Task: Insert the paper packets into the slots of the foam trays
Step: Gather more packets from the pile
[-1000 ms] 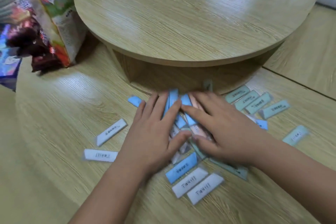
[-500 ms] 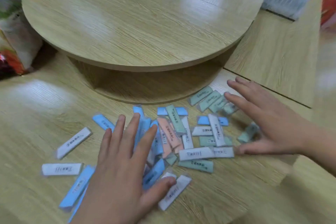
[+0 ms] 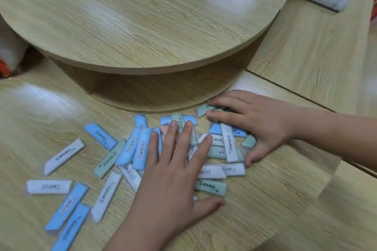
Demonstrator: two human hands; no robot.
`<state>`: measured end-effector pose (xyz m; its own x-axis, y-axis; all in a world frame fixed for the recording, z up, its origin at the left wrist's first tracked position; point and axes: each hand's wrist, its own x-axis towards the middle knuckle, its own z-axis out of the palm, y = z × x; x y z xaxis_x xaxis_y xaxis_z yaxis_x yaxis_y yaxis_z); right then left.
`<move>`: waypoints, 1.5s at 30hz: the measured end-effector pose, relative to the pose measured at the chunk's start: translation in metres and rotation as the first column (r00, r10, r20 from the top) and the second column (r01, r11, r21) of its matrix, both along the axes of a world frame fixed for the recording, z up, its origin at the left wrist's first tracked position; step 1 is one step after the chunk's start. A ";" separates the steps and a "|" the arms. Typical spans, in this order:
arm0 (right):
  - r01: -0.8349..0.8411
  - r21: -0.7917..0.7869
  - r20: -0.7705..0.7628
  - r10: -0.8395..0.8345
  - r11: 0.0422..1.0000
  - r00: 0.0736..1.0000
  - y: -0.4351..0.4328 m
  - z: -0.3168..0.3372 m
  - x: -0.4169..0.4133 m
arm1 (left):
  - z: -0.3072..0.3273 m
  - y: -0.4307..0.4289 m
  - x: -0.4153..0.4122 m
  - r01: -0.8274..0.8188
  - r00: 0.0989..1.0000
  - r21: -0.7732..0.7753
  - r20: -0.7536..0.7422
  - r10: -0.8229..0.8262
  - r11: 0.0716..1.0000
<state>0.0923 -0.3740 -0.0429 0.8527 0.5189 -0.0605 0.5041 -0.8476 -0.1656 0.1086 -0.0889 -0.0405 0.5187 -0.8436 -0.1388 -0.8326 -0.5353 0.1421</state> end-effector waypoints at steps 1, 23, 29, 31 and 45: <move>0.004 -0.001 0.004 -0.004 1.000 1.000 0.003 0.001 0.002 | 0.000 -0.002 0.001 -0.007 1.000 0.004 0.010 0.007 1.000; 0.401 0.047 0.084 -0.403 0.915 0.911 0.049 0.007 -0.029 | 0.004 -0.007 -0.002 -0.172 0.981 0.025 0.100 0.168 0.985; 0.500 -0.026 0.101 -0.496 0.865 0.863 0.064 0.015 -0.019 | 0.007 0.000 0.001 -0.260 0.961 0.049 0.112 0.253 0.964; 0.518 -0.017 0.095 -0.515 0.855 0.852 0.067 0.016 -0.019 | 0.008 0.001 0.004 -0.288 0.954 0.034 0.101 0.283 0.957; 0.570 0.315 0.116 -0.627 0.759 0.771 0.110 0.043 -0.024 | 0.049 -0.023 0.014 -0.608 0.732 -0.462 -0.642 0.229 0.646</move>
